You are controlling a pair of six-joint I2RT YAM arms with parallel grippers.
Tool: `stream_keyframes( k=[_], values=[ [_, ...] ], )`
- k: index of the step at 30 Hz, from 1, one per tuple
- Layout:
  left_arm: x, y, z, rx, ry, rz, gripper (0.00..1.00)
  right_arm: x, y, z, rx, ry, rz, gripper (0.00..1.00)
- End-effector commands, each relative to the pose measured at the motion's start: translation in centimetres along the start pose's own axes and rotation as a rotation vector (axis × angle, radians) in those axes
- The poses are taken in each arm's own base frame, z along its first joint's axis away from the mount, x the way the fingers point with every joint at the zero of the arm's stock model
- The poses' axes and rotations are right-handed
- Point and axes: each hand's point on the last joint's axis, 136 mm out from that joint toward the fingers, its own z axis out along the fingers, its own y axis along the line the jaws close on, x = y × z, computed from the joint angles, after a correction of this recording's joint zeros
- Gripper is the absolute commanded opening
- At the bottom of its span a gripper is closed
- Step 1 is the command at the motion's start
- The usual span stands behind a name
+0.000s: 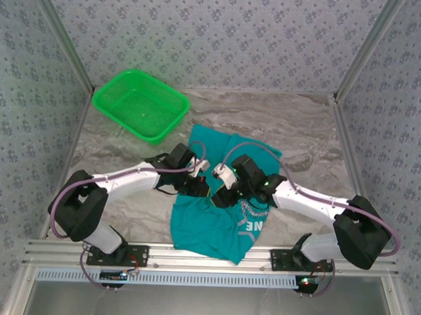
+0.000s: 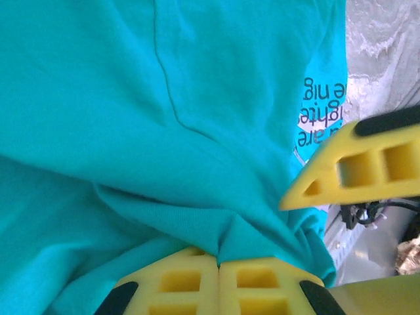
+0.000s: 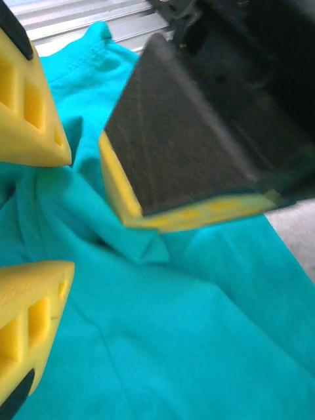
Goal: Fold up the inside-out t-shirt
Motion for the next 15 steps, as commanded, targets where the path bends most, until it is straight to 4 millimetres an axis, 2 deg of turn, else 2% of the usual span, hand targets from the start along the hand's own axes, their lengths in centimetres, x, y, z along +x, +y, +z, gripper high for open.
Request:
stream_keyframes(
  k=[1,4,6,8,11,13,15],
  values=[
    [0.1,-2.6,-3.0,0.123,-0.018,0.019,0.0,-0.2,-2.0,1.3,0.097,-0.02,0.005,0.38],
    [0.9,-5.5,-4.7,0.266,-0.006,0.068,0.0,-2.0,-1.5,1.5,0.04,-0.046,0.048,0.09],
    [1.6,-6.9,-5.5,0.34,0.011,0.092,0.0,-2.9,-1.6,0.8,0.029,-0.088,0.05,0.0],
    [2.3,-7.3,-6.0,0.359,0.031,0.104,0.0,-3.2,-2.4,0.0,0.033,-0.107,0.056,0.0],
    [2.8,-7.0,-6.0,0.359,0.061,0.1,0.0,-2.2,-4.3,-1.1,0.06,-0.072,0.101,0.0],
    [2.7,-6.4,-5.5,0.344,0.069,0.09,0.13,-1.3,-5.5,-1.5,0.052,-0.055,0.135,0.0],
    [2.3,-5.7,-4.9,0.331,0.072,0.083,0.19,-0.7,-6.4,-1.9,0.052,-0.061,0.173,0.0]
  ],
)
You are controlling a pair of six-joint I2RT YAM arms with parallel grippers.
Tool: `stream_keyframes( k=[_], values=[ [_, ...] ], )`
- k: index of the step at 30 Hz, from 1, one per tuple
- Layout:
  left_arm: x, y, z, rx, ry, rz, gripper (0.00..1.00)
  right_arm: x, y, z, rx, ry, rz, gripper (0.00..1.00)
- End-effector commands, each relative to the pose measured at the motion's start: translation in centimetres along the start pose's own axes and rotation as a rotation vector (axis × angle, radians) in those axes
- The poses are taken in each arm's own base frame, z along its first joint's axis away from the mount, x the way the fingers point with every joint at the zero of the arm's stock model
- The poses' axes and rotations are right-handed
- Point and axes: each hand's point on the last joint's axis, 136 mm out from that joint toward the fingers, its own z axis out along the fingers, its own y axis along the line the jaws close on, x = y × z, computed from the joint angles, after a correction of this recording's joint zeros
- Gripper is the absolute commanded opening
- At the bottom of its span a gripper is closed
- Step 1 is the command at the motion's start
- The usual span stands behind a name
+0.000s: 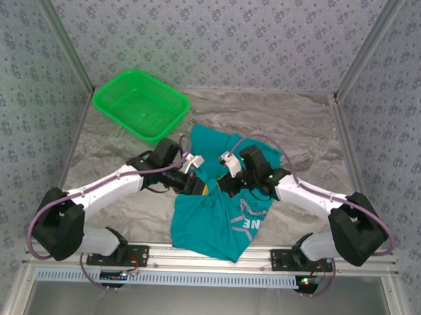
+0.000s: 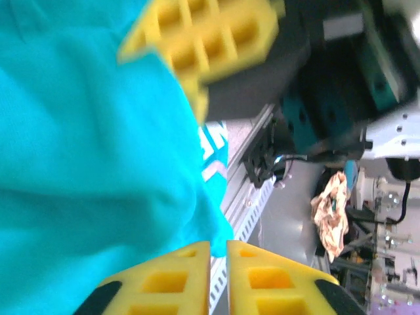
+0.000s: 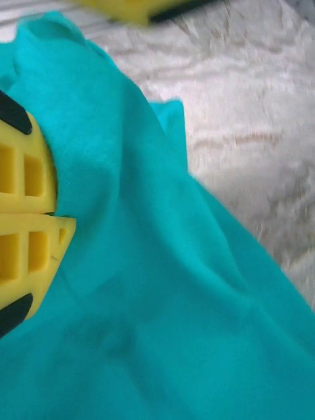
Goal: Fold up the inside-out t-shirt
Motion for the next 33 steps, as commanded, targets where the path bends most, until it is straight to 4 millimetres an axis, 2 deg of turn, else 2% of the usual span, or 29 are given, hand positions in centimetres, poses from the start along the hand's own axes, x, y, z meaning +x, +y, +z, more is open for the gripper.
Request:
stream_keyframes(
  k=[1,4,10,13,16,20,22,23,25,27,28,31,33],
  values=[
    [0.4,-0.5,0.4,0.065,0.055,0.009,0.23,2.2,-2.4,-0.7,0.048,0.056,0.079,0.0],
    [-0.2,0.9,1.0,0.007,0.058,-0.003,0.41,3.6,-4.1,-0.9,0.117,0.091,0.137,0.0],
    [-1.3,3.1,1.3,-0.143,0.002,0.023,0.55,3.6,-2.4,-1.4,0.042,0.079,0.151,0.0],
    [-2.2,3.8,1.8,-0.273,-0.006,0.1,0.58,2.9,-0.3,-2.2,-0.064,0.032,0.128,0.0],
    [-3.6,3.8,2.7,-0.321,-0.013,0.157,0.59,2.3,1.9,-3.0,-0.17,-0.012,0.083,0.0],
    [-5.8,4.8,3.8,-0.358,-0.042,0.174,0.58,2.8,1.6,-3.2,-0.147,0.001,0.067,0.0],
    [-6.2,5.5,4.5,-0.369,-0.029,0.177,0.52,2.8,1.1,-3.4,-0.136,-0.009,0.086,0.0],
    [-6.1,5.6,4.8,-0.361,-0.016,0.177,0.44,2.8,1.1,-3.5,-0.139,-0.02,0.088,0.0],
    [-5.8,5.2,5.2,-0.315,0.005,0.178,0.18,2.7,0.5,-3.7,-0.118,-0.042,0.104,0.0],
    [-5.1,3.8,5.1,-0.218,0.015,0.182,0.04,2.9,-1.2,-3.9,-0.032,-0.045,0.138,0.0],
    [-4.8,3.2,4.8,-0.179,0.008,0.179,0.0,3.1,-2.5,-4.0,0.031,-0.04,0.16,0.02],
    [-3.1,1.0,3.8,0.001,0.026,0.127,0.0,3.5,-6.2,-4.4,0.222,-0.023,0.195,0.11],
    [-1.8,-0.2,3.6,0.107,0.071,0.083,0.0,3.5,-7.4,-4.1,0.284,-0.015,0.189,0.14]
  ],
)
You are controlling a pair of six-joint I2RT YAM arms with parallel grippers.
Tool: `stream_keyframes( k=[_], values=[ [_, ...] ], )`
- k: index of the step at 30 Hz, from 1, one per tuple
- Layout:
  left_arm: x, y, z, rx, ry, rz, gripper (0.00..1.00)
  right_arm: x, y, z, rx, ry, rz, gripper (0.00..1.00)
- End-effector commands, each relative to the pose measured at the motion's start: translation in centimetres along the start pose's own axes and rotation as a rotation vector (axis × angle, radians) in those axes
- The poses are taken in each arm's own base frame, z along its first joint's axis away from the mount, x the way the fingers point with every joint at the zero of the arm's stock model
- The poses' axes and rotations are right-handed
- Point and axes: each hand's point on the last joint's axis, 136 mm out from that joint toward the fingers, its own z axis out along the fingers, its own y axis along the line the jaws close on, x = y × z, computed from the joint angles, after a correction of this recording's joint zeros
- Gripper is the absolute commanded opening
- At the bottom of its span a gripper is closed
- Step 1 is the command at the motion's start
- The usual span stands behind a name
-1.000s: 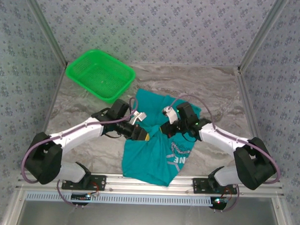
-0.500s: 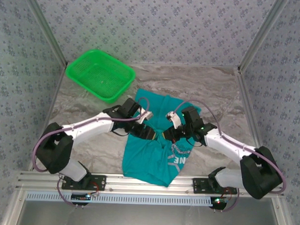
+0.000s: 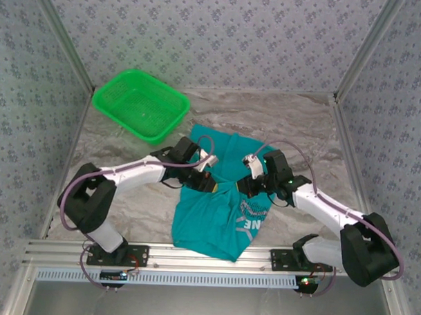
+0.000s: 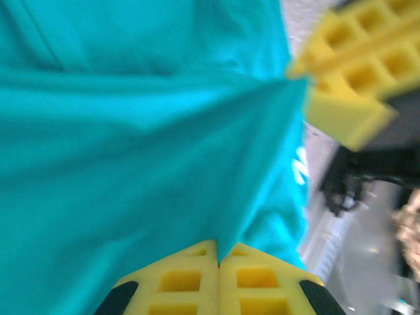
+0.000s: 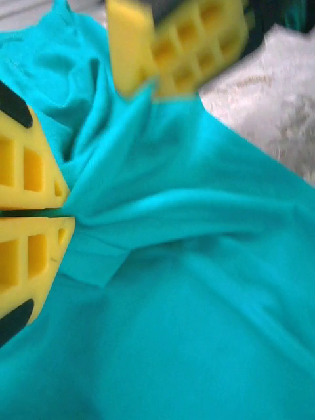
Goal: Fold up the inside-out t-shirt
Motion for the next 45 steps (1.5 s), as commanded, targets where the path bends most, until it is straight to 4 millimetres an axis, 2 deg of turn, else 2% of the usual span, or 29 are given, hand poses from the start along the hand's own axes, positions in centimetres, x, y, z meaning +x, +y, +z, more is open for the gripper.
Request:
stream_keyframes(
  k=[1,3,6,9,11,13,17,19,26,29,31,33,34,37,41,43,45],
  values=[
    [1.5,-4.3,-1.2,0.253,0.06,-0.03,0.0,-0.5,-3.6,0.3,0.203,0.004,0.029,0.21],
    [2.5,-4.4,-1.0,0.279,0.097,-0.061,0.0,-0.7,-3.5,0.7,0.224,0.021,0.033,0.3],
    [2.3,-3.5,-1.4,0.258,0.073,-0.108,0.0,-1.0,-2.6,-0.3,0.282,0.031,0.03,0.4],
    [1.3,-1.8,-2.2,0.227,0.019,-0.188,0.0,-1.2,-1.1,-3.1,0.356,0.002,0.031,0.38],
    [1.0,-1.3,-2.4,0.225,0.01,-0.215,0.0,-0.9,0.7,-4.4,0.337,-0.016,0.047,0.35],
    [1.0,-1.1,-2.3,0.222,0.029,-0.227,0.0,-0.1,3.2,-4.2,0.25,-0.001,0.058,0.33],
    [0.8,-0.6,-2.0,0.214,0.04,-0.242,0.0,1.1,7.3,-1.9,0.135,0.028,0.051,0.33],
    [0.7,-0.6,-1.9,0.216,0.043,-0.247,0.0,1.0,7.5,-0.5,0.141,0.015,0.083,0.34],
    [1.1,-0.7,-1.9,0.233,0.063,-0.252,0.0,-0.3,3.4,2.3,0.337,-0.003,0.194,0.39],
    [0.9,-0.7,-2.0,0.229,0.054,-0.246,0.0,-0.1,3.2,3.8,0.307,0.028,0.193,0.34],
    [0.4,-0.6,-2.1,0.226,0.043,-0.245,0.0,0.0,4.3,4.5,0.242,0.054,0.132,0.15],
    [0.0,-0.4,-2.2,0.219,0.035,-0.249,0.0,0.0,5.3,4.3,0.175,0.06,0.079,0.01],
    [-0.3,-0.2,-2.3,0.209,0.026,-0.25,0.0,0.0,6.1,3.9,0.117,0.06,0.038,0.0],
    [-1.5,1.9,-3.0,0.111,-0.027,-0.256,0.0,-0.6,9.4,1.4,-0.131,0.019,-0.077,0.0],
    [-1.9,7.7,-3.3,-0.158,-0.036,-0.301,0.0,-0.7,12.5,-2.7,-0.337,-0.034,-0.236,0.0],
    [-1.8,10.1,-2.5,-0.248,-0.003,-0.31,0.0,-0.4,12.4,-3.6,-0.373,-0.05,-0.259,0.0],
    [-2.0,11.2,-1.2,-0.238,0.013,-0.322,0.03,-0.2,11.5,-3.6,-0.38,-0.071,-0.241,0.0]
  ],
)
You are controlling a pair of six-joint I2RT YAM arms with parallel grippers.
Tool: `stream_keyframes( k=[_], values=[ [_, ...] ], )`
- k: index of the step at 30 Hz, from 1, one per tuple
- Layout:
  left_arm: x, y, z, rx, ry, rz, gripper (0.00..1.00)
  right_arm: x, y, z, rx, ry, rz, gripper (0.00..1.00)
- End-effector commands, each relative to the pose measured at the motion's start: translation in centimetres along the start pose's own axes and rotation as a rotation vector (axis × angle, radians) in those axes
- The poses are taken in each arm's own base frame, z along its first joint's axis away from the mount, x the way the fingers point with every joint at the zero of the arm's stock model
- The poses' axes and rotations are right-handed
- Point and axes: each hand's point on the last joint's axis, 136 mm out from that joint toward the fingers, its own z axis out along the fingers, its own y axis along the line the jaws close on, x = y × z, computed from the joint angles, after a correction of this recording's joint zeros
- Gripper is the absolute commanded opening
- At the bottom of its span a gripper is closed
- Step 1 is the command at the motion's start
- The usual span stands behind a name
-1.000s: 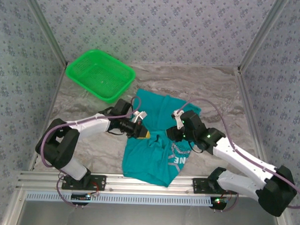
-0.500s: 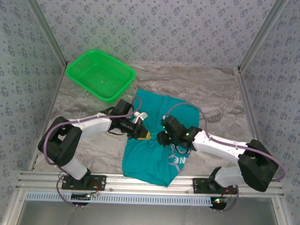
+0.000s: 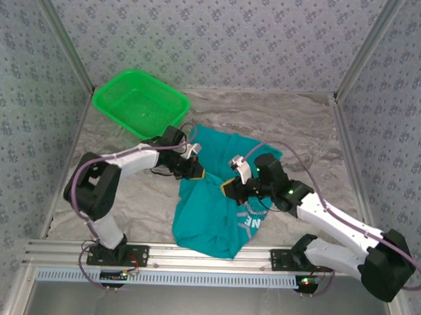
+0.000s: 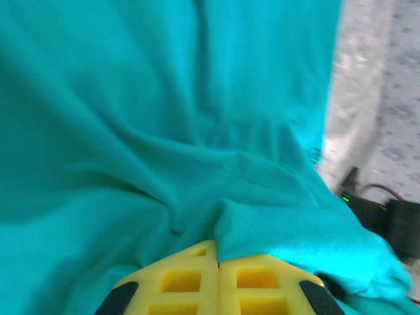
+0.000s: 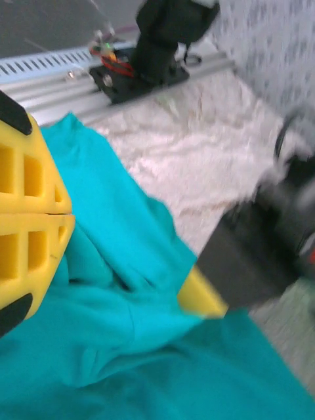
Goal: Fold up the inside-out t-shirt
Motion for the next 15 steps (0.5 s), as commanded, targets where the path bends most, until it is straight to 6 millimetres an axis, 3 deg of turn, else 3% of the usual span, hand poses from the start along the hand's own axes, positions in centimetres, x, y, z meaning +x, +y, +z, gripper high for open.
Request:
stream_keyframes(
  k=[1,3,6,8,11,15],
  values=[
    [0.3,4.2,1.9,-0.131,0.048,-0.031,0.06,2.2,0.1,-0.3,-0.094,0.02,-0.04,0.0],
    [0.3,4.4,2.3,-0.131,0.046,-0.04,0.17,3.0,-1.7,-0.2,-0.033,0.016,-0.009,0.0],
    [0.7,3.8,1.2,-0.148,0.021,-0.01,0.33,5.4,-5.3,0.1,0.131,0.083,0.069,0.0],
    [1.3,3.2,-0.1,-0.167,0.011,0.005,0.39,7.3,-5.7,0.6,0.141,0.162,0.104,0.0],
    [2.6,2.2,-1.9,-0.196,0.015,0.016,0.45,10.1,-3.7,2.0,0.064,0.272,0.061,0.0],
    [4.0,-0.9,-2.5,-0.133,0.011,0.047,0.48,12.2,1.8,3.5,-0.17,0.362,-0.044,0.01]
  ],
)
